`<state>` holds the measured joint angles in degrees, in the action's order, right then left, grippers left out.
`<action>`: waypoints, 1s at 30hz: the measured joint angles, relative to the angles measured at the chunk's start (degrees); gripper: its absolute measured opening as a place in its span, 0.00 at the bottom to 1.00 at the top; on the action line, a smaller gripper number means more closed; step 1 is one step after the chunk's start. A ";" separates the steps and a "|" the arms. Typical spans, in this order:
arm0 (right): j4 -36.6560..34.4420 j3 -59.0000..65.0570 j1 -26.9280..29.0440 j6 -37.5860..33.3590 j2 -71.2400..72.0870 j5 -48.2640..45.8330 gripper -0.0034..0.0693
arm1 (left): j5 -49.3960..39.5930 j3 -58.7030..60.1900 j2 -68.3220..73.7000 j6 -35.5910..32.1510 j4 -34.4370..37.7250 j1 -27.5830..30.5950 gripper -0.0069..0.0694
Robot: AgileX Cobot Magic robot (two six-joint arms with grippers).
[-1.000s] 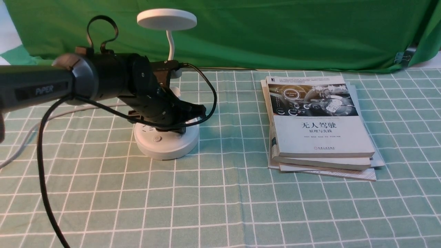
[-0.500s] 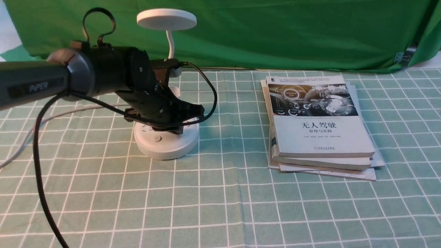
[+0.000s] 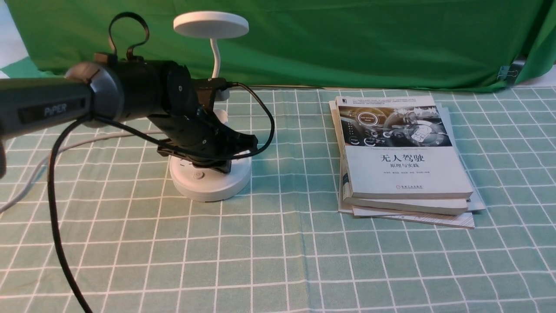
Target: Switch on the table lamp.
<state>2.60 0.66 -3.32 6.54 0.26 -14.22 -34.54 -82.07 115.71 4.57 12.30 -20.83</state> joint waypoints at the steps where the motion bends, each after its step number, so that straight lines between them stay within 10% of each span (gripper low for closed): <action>1: 0.00 0.00 0.00 0.00 0.00 0.00 0.38 | 0.09 0.00 -0.06 0.00 0.00 0.00 0.09; 16: 0.00 0.00 0.00 0.00 0.00 0.05 0.38 | -12.52 8.30 -12.44 -6.79 3.95 -2.99 0.09; 30: 0.00 0.00 0.00 0.00 0.00 0.12 0.38 | 4.48 33.84 -58.08 -49.85 40.57 -5.26 0.09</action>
<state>2.60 0.66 -3.32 6.54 0.26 -14.10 -30.06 -48.24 57.63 -45.28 52.87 -26.08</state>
